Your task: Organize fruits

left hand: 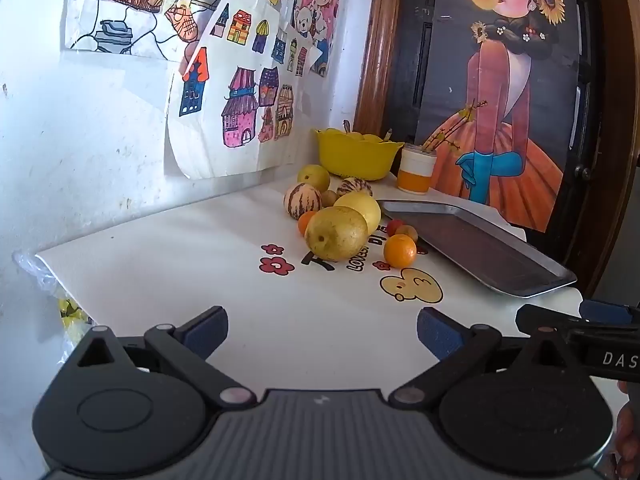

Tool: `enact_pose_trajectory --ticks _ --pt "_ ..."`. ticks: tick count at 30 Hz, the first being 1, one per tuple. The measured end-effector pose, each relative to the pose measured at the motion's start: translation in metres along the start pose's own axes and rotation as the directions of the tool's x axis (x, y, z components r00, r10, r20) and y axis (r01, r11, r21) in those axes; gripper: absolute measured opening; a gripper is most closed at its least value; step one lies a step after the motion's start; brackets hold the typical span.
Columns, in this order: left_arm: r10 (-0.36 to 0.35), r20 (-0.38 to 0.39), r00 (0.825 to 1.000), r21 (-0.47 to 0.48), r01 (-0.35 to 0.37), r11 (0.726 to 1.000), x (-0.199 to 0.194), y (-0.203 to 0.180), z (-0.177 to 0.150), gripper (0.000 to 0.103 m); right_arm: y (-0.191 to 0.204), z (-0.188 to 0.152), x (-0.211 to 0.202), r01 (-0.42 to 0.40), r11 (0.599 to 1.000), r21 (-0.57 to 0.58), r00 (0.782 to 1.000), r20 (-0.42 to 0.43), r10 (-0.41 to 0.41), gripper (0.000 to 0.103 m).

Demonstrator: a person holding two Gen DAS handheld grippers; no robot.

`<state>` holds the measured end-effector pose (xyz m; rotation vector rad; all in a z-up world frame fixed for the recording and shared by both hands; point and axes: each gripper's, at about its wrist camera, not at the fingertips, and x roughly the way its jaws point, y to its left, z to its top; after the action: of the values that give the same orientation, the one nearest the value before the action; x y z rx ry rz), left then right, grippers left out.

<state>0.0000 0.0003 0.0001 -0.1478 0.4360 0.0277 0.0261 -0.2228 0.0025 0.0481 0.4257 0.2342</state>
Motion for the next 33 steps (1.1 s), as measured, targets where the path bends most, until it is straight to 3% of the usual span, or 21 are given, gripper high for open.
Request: enact_pose_trajectory --ticks 33 --pt "0.003 -0.003 1.000 0.005 -0.003 1.000 0.0003 -0.0020 -0.0019 0.103 0.0016 -0.0018 0.0008 0.002 1.000 -0.005 1.000 -0.003 -0.002 0.102"
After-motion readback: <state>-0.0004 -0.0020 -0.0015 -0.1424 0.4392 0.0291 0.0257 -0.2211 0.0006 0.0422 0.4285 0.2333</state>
